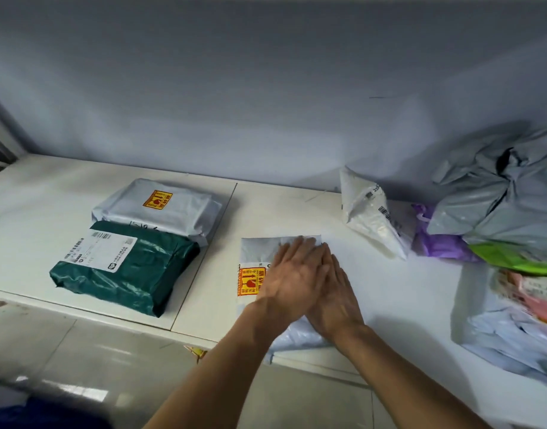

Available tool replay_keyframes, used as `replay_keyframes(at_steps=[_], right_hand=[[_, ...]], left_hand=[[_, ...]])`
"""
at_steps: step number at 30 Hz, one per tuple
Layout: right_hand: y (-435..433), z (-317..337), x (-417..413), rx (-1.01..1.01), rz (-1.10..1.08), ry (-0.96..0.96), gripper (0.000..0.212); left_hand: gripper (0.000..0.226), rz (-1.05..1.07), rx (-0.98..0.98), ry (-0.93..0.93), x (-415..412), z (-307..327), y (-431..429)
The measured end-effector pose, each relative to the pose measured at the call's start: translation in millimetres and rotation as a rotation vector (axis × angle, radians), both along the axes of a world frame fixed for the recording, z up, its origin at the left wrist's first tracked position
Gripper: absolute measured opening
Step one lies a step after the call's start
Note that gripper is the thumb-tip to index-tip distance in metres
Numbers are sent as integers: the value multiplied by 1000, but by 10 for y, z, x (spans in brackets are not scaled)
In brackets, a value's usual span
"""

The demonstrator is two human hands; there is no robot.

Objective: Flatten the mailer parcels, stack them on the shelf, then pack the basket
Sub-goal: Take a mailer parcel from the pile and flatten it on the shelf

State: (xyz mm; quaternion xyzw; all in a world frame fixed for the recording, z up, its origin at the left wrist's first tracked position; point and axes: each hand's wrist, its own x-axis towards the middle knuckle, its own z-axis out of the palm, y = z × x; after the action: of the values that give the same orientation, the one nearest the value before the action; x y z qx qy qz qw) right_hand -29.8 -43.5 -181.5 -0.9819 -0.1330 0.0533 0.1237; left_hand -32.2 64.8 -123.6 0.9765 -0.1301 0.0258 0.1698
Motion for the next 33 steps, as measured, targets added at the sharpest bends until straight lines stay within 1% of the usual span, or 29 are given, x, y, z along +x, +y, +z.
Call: replay_keyframes(at_steps=[1,2,4,6,7,8,9,10,12,13,14,17,18,20,22,24,27,29,31,33], right_hand=[[-11,-19,8,-28,36,-14,73],[-17,-25,-4,-69,64,-48,71],[-12,-11,-30,-97,77,-73,69],[-35,-58,9,-89,62,-16,71],[-38,-77,23,-67,42,40,73],[-42,-59,36,-57,20,52,78],[-33,-90,39,-48,12,37,81],[-20,-99,38,-60,7,12,81],[25,-75,13,-31,-42,-22,72],[40,-39,10,-10,-75,-39,69],[49,3,2,-1,-98,-52,71],[67,95,1,-28,-85,-42,81],[57,98,9,-41,-73,-29,83],[60,98,15,-62,-61,-12,84],[75,124,12,-66,-58,-22,76],[86,153,4,-70,-45,-22,67],[140,222,12,-87,-44,-69,63],[247,297,53,-52,-40,-128,59],[355,314,138,-29,29,-189,62],[399,283,222,-56,96,-183,69]], left_hand=[[62,-35,0,20,33,-37,-107],[61,-55,3,55,71,-93,-194],[52,-57,-22,170,148,-196,-284],[49,-6,-146,252,243,-239,-304],[49,27,-229,277,287,-229,-285],[49,41,-294,304,325,-231,-254],[49,37,-290,320,326,-237,-200],[53,26,-218,289,318,-254,-129],[72,-4,-18,142,245,-303,90],[78,4,61,105,213,-321,222],[78,23,127,83,184,-358,347],[63,86,233,51,69,-338,628],[60,101,244,68,46,-346,670],[64,138,244,95,-21,-360,695],[75,184,232,99,-83,-380,676],[78,213,221,96,-111,-401,663],[71,225,220,85,-128,-423,645],[67,229,215,89,-132,-436,645],[69,224,216,84,-135,-429,641],[69,206,220,89,-147,-433,638]])
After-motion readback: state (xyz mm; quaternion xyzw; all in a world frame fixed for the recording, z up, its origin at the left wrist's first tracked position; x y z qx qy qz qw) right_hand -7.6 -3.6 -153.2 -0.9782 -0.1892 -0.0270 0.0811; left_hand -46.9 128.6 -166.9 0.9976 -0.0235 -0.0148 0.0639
